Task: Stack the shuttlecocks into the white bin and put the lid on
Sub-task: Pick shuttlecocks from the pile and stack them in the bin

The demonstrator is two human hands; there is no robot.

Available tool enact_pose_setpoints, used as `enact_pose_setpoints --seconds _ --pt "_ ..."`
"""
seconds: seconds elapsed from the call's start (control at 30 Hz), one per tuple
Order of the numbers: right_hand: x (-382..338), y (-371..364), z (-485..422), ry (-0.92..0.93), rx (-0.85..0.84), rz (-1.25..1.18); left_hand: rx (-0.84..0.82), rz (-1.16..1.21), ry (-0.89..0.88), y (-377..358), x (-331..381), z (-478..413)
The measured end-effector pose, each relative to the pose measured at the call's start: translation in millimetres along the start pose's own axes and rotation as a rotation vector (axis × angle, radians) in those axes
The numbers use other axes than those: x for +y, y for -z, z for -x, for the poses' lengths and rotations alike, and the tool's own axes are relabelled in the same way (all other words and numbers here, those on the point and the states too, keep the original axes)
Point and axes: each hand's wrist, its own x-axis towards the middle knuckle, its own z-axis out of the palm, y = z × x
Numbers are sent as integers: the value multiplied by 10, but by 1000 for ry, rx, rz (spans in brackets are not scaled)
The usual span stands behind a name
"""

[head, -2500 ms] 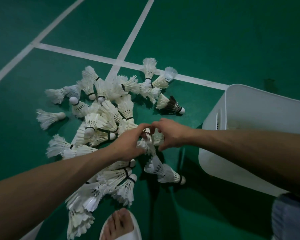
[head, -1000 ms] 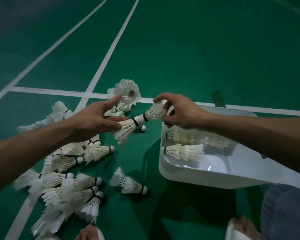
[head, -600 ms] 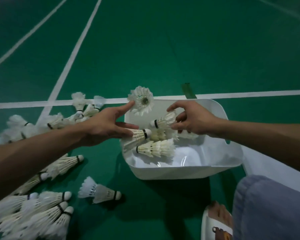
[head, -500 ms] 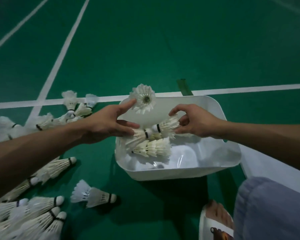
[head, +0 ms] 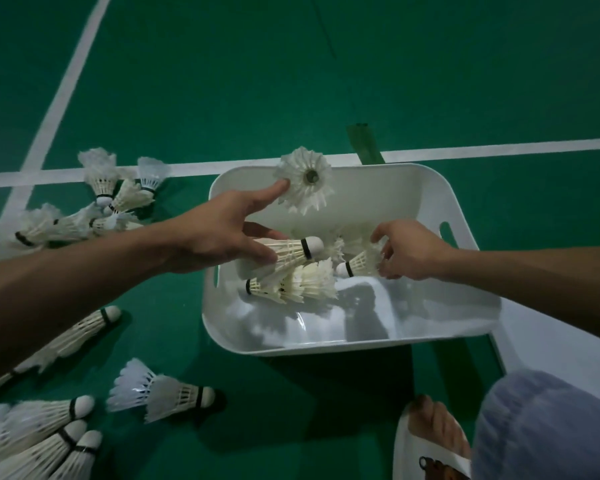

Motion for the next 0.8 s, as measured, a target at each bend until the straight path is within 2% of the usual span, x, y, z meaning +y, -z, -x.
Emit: enact_pose_setpoints --seconds 0.33,0.6,0.8 --pt "-16 -489 -113 -121 -85 -330 -11 7 7 33 -37 1" --pt "-39 -592 -205 -134 -74 -381 -16 -24 28 19 -21 -44" --pt "-39 -598 -228 -114 -40 -505 -20 -71 28 6 -10 -66"
